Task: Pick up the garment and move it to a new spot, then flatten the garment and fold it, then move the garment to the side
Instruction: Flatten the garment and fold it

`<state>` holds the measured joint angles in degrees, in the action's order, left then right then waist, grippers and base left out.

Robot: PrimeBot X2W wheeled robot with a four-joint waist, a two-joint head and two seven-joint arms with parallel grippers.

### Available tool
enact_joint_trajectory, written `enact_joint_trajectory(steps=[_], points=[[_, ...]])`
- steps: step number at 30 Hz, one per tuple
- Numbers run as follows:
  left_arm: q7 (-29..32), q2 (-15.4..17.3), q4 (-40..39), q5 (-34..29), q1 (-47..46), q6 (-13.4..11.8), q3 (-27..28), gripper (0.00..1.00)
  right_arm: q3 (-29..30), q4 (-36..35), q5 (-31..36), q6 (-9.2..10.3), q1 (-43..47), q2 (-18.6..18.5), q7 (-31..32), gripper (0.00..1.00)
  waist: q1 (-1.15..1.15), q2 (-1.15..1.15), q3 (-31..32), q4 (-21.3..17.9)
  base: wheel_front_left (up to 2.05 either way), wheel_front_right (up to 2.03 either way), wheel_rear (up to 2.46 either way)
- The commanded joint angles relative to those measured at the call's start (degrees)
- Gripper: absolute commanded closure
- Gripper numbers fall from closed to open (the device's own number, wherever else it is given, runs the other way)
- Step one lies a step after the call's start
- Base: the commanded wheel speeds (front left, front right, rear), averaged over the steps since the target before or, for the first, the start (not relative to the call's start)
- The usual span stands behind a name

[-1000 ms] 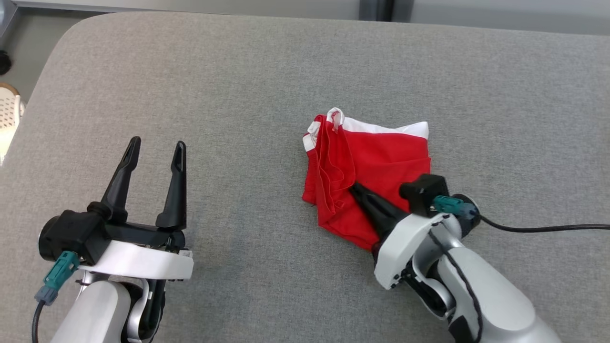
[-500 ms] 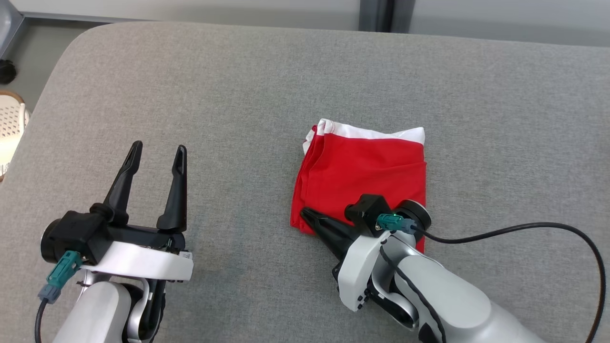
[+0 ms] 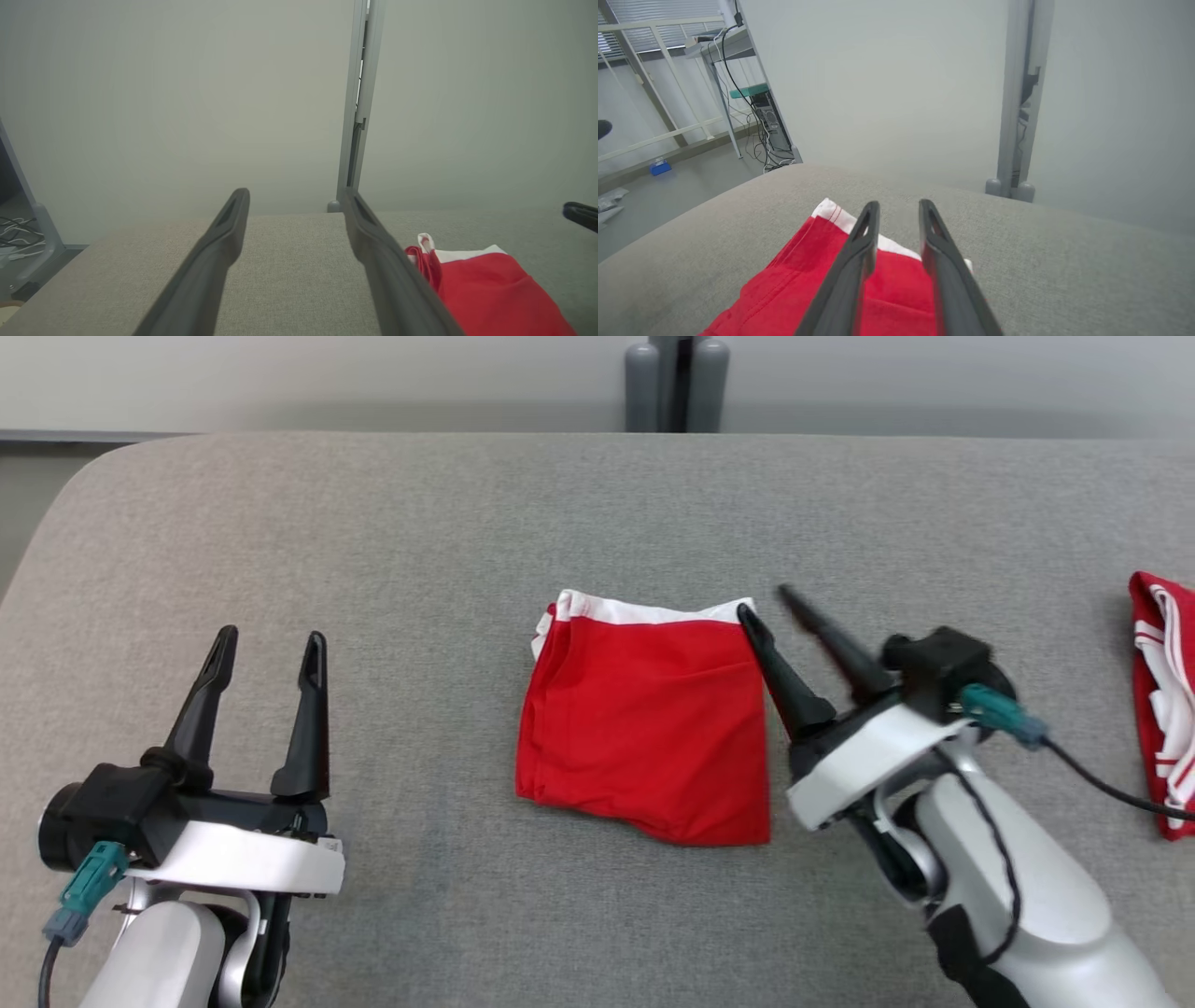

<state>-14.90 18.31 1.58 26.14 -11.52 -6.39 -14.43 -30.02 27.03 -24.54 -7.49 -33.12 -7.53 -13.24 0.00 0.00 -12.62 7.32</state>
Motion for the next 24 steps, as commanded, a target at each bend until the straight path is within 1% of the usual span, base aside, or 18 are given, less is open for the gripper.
enact_joint_trajectory(steps=[1, 7, 12, 17, 24], points=[[-0.20, 0.50, -0.25, -0.52, 0.68, -0.29, 0.34, 0.00, 2.60, -1.15, 1.28, 0.00, 1.76, -0.64, -0.51, 0.00, 0.00, 0.00, 0.33, -1.09, 0.00, 0.00, 0.00], [0.52, 1.42, -0.83, -0.60, 0.98, -0.80, 0.43, 0.00, 16.78, -7.17, 6.91, 0.00, 8.51, -1.62, 2.06, 0.00, 0.00, 0.00, 0.77, -3.18, 0.00, 0.00, 0.00], [1.36, 2.11, -1.45, -0.80, 1.51, -1.22, 0.34, 0.00, 25.85, -12.85, 10.70, 0.00, 14.75, -1.57, 5.15, 0.00, 0.00, 0.00, 0.95, -4.65, 0.00, 0.00, 0.00], [2.20, 2.64, -2.06, -0.80, 2.01, -1.67, 0.27, 0.00, 30.77, -18.52, 12.78, 0.00, 19.62, -0.31, 7.82, 0.00, 0.00, 0.00, 1.23, -5.76, 0.00, 0.00, 0.00], [3.19, 3.37, -3.02, -0.60, 2.96, -2.21, 0.41, 0.00, 32.36, -22.85, 13.23, 0.00, 22.15, 1.65, 9.94, 0.00, 0.00, 0.00, 1.18, -6.48, 0.00, 0.00, 0.00]])
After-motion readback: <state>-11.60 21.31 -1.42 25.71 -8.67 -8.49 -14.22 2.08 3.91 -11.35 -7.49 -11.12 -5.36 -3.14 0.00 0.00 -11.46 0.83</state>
